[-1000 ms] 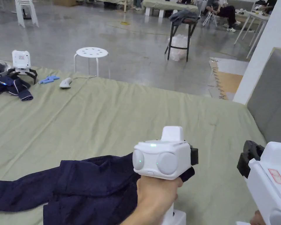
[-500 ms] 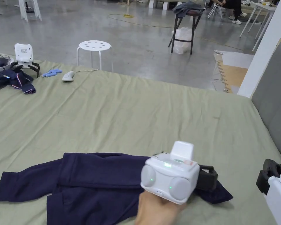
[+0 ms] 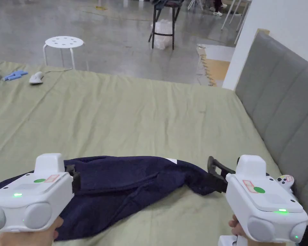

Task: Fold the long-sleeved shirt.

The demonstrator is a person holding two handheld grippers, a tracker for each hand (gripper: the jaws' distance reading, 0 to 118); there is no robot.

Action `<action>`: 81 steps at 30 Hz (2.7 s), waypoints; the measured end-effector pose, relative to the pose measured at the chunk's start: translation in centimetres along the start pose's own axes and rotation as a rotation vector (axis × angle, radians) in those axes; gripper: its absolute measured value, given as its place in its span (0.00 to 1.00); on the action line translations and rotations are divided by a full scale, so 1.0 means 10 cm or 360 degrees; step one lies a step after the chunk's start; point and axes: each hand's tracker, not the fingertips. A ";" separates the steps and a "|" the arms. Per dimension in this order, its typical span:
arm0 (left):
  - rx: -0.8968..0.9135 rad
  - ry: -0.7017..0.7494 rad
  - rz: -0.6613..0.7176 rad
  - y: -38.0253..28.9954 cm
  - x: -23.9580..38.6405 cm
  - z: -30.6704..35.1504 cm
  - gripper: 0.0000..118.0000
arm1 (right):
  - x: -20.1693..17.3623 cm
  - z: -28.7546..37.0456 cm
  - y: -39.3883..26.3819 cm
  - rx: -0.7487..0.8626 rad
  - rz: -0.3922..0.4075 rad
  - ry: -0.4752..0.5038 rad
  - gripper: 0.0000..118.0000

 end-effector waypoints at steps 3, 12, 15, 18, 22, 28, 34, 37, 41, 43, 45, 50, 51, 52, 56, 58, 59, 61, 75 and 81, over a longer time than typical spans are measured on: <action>-0.0026 0.0024 0.0006 -0.06 -0.10 -0.02 0.03 | 0.06 0.02 -0.03 -0.0103 0.0014 0.0010 1.00; -0.0100 0.0042 0.0022 -0.21 -0.15 -0.25 0.03 | 0.58 -1.64 -0.89 -0.0604 0.0001 0.0032 0.92; -0.0146 0.0069 0.0044 -0.30 -0.28 -0.31 0.03 | 0.58 -1.80 -0.95 -0.0614 -0.0012 0.0078 0.68; -0.0208 0.0131 0.0046 -0.42 -0.43 -0.35 0.20 | 0.53 -1.69 -0.94 -0.0565 -0.0134 0.0072 0.13; -0.0341 0.0267 -0.0016 -0.70 -0.71 -0.47 0.91 | 0.60 -1.63 -0.94 -0.0547 -0.0160 0.0088 0.08; -0.0599 0.0251 0.0202 -0.94 -0.70 -0.66 0.90 | 0.57 -1.58 -0.86 -0.0552 -0.0202 0.0064 0.08; -0.0466 0.0196 0.0175 -0.99 -0.81 -0.65 0.14 | 0.58 -1.43 -0.72 -0.0521 -0.0197 0.0059 0.07; -0.0446 0.0144 0.0266 -0.93 -0.92 -0.60 0.13 | 0.61 -1.35 -0.66 -0.0461 -0.0202 0.0087 0.06; -0.0309 0.0041 0.0272 -0.67 -0.78 -0.26 0.13 | 0.58 -1.15 -0.43 -0.0384 -0.0174 0.0137 0.04; -0.0209 -0.0031 0.0283 -0.46 -0.75 -0.07 0.13 | 0.59 -1.02 -0.24 -0.0344 -0.0172 0.0166 0.04; -0.0081 -0.0044 0.0222 -0.14 -0.77 0.04 0.13 | 0.57 -0.89 0.00 -0.0283 -0.0152 0.0165 0.04; 0.0264 -0.0109 0.0154 0.83 -0.81 0.49 0.13 | 0.64 -0.60 0.74 -0.0133 -0.0249 0.0242 0.04; 0.0335 -0.0135 0.0156 1.05 -0.83 0.59 0.13 | 0.61 -0.49 0.91 -0.0103 -0.0253 0.0270 0.04; 0.0388 -0.0155 0.0152 1.26 -0.80 0.70 0.13 | 0.60 -0.41 1.07 -0.0083 -0.0267 0.0289 0.04; 0.0557 -0.0174 0.0108 2.14 -0.82 0.99 0.13 | 0.48 -0.07 1.84 0.0077 -0.0192 0.0375 0.04; 0.0628 -0.0173 0.0113 2.52 -0.82 1.10 0.13 | 0.43 0.08 2.22 0.0150 -0.0193 0.0398 0.04; 0.0637 -0.0164 0.0115 2.72 -0.82 1.15 0.13 | 0.40 0.18 2.41 0.0192 -0.0194 0.0397 0.04; 0.0681 -0.0156 0.0123 3.06 -0.80 1.27 0.13 | 0.33 0.35 2.81 0.0294 -0.0148 0.0400 0.04; 0.0840 -0.0114 0.0030 4.77 -0.43 1.39 0.13 | 0.17 0.39 4.72 0.0639 0.0023 0.0041 0.04; 0.0881 -0.0068 0.0036 5.27 -0.32 1.16 0.13 | 0.13 0.06 5.33 0.0716 0.0046 -0.0059 0.04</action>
